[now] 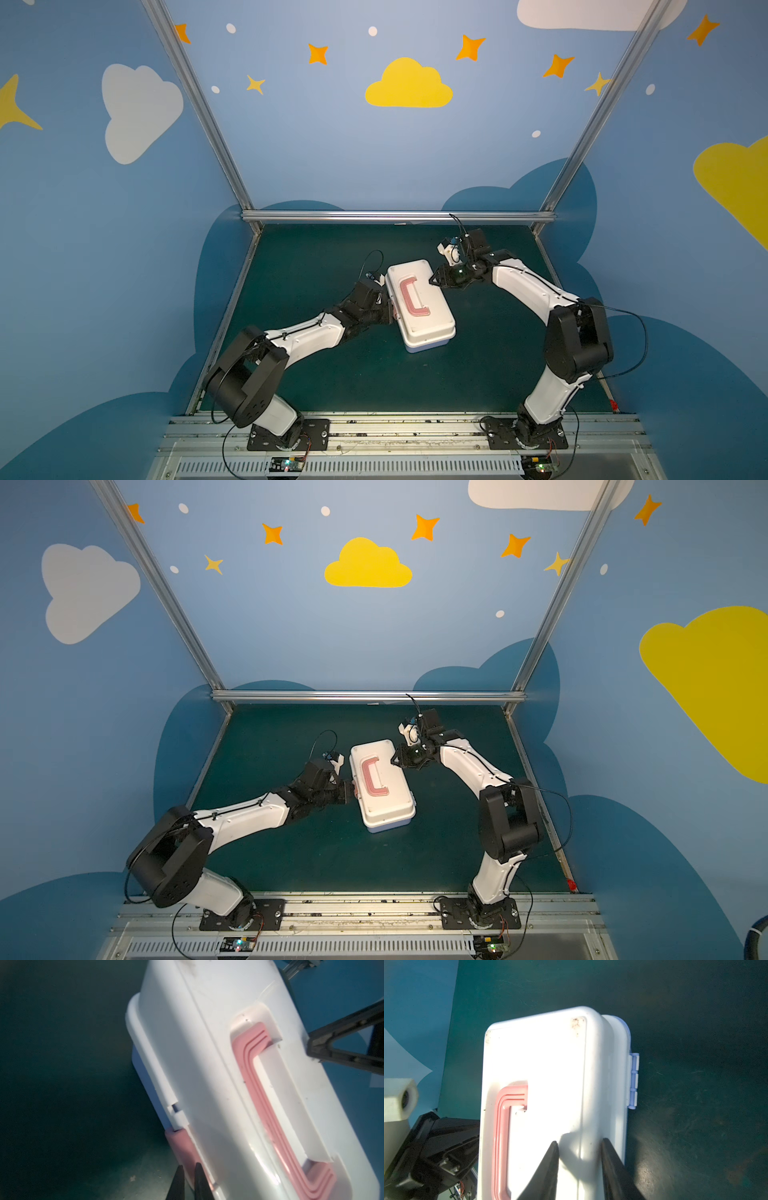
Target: Pack the tool kit
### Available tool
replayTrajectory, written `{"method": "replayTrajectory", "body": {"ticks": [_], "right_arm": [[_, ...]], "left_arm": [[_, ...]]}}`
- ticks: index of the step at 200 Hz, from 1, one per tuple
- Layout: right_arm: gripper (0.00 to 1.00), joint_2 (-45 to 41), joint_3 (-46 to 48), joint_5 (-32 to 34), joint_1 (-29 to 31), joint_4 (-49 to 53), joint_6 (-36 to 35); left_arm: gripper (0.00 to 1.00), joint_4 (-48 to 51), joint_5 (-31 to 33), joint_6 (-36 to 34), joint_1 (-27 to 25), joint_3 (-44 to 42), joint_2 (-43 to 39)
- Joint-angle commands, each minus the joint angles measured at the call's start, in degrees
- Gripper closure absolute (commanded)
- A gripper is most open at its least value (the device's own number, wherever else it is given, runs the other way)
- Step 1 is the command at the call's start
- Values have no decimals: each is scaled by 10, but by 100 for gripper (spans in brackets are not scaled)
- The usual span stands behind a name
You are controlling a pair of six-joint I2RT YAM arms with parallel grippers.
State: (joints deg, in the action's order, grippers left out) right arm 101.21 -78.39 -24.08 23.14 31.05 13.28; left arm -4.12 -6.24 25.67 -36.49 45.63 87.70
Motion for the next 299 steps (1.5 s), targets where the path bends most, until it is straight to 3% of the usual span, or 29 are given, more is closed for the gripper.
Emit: {"method": "replayTrajectory", "body": {"ticks": [1,48,56,78,90,176,222,242,299], "right_arm": [[67,18,24,-55,31,57,-3],[67,17,21,-50,31,65,-6],[67,15,23,-50,31,65,-6],[67,12,25,-48,30,64,-6],[67,13,25,-49,30,64,-5],[67,15,29,-52,30,59,-3],[67,17,26,-53,30,60,-4],[67,18,25,-54,30,58,-3],[67,19,27,-55,30,56,-2]], "left_arm": [[88,107,33,-22,-2,-14,20],[88,150,62,-23,1,-27,32],[79,142,57,-21,3,-27,19],[39,96,31,-9,12,-32,-20],[30,66,16,2,18,-34,-34],[29,13,-49,6,42,-10,-21],[29,-2,-55,9,44,-12,-23],[29,-17,-92,10,45,-7,-10],[30,3,-91,-6,46,21,29]]}}
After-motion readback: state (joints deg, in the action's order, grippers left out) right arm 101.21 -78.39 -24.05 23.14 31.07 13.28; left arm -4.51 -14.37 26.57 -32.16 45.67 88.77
